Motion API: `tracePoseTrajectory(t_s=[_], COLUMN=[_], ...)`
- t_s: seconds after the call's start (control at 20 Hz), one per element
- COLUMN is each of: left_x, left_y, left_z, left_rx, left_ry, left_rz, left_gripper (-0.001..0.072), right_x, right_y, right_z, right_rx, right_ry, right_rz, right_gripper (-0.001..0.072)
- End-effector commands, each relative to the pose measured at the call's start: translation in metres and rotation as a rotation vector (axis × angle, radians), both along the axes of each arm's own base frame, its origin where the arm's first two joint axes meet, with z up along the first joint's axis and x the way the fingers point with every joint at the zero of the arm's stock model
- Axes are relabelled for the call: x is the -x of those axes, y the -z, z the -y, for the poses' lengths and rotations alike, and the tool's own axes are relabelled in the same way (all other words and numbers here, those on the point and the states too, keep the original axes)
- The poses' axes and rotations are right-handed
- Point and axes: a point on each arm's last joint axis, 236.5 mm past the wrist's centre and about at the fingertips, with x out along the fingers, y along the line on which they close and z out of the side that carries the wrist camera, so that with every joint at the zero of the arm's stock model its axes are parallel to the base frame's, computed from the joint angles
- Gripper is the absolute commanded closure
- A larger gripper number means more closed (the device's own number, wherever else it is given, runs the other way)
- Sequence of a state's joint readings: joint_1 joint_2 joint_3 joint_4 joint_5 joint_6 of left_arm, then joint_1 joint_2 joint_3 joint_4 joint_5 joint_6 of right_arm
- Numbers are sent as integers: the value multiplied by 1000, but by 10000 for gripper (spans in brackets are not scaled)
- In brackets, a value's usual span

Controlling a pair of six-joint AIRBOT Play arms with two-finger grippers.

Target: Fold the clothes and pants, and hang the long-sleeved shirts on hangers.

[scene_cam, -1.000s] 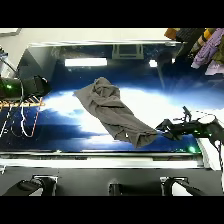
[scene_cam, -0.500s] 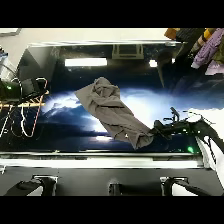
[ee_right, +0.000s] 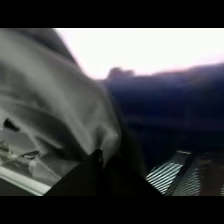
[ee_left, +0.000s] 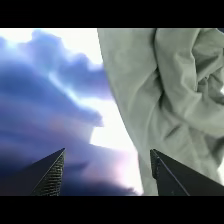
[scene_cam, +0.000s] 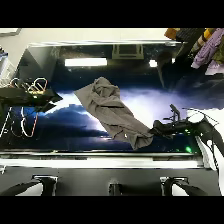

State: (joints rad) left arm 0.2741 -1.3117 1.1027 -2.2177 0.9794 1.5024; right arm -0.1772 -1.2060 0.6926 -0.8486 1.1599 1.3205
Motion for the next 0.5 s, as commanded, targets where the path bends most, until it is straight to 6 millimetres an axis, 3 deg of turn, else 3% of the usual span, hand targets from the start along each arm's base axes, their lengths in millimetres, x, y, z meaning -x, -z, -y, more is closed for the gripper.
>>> tracePoseTrajectory(t_s=[0.0,0.15,0.45], left_x=[-41,-64,-95], left_y=[58,89,114], left_z=[12,25,45], left_rx=[79,77,83], left_ry=[-16,20,63], left_rz=[9,-22,-36], left_gripper=[107,109,110], right_x=[9,13,14], right_y=[-17,-26,-30], right_z=[-1,1,2], right_rx=[10,31,37], right_ry=[-35,-46,-35], right_rz=[28,50,55], right_gripper=[670,670,670])
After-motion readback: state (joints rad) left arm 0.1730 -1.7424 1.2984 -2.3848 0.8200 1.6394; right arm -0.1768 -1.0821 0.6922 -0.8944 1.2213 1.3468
